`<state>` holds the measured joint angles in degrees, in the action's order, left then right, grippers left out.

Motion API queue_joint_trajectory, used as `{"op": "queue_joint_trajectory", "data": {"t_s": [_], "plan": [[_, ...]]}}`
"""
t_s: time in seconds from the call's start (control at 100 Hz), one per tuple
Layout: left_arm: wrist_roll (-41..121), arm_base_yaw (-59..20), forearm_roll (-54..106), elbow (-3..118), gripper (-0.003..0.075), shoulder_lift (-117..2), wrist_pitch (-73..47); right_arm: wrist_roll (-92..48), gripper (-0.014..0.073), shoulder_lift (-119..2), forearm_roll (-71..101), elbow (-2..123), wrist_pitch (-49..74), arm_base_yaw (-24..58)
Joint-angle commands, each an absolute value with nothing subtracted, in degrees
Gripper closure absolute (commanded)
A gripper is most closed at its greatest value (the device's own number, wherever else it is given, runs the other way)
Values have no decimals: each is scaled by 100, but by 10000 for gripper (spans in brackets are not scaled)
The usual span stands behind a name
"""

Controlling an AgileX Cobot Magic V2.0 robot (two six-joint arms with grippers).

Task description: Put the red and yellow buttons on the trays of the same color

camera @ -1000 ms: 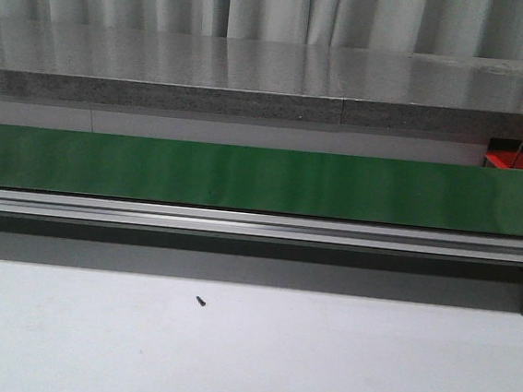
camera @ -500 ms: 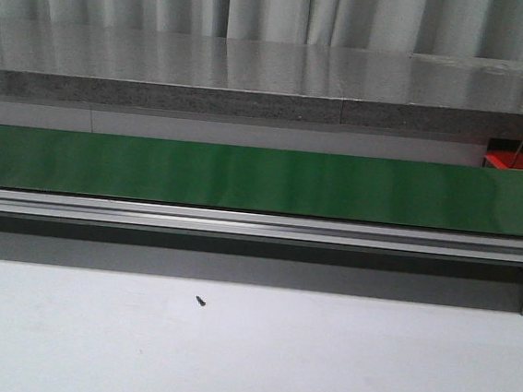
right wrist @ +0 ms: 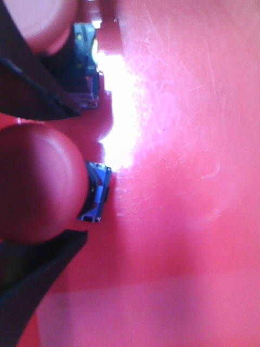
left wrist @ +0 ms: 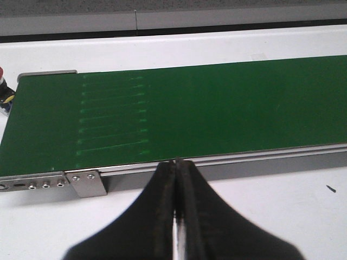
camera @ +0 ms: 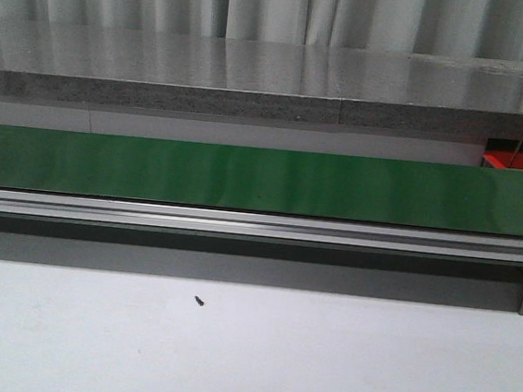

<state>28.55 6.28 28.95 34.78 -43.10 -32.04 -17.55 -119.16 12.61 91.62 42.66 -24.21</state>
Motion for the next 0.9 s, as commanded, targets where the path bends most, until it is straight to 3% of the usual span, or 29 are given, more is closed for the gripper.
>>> {"op": "queue_joint_trajectory", "data": {"t_s": [0.0, 0.34, 0.46, 0.7, 0.89], "plan": [[2855, 573, 3063, 3634, 740, -4319, -2884, -1838, 151, -11397, 1321, 9303, 4253, -2446], [2855, 573, 3063, 3634, 740, -4319, -2884, -1844, 186, -10604, 1280, 9297, 4778, -2446], [2855, 573, 3063, 3634, 740, -4319, -2884, -1844, 307, -10200, 1287, 9297, 5046, -2446], [2855, 573, 3063, 3634, 740, -4319, -2884, -1850, 725, -9424, 1331, 9297, 5394, -2318], [2855, 573, 3063, 3634, 740, -4319, -2884, -1875, 717, -8925, 1481, 9297, 5498, -2266]]}}
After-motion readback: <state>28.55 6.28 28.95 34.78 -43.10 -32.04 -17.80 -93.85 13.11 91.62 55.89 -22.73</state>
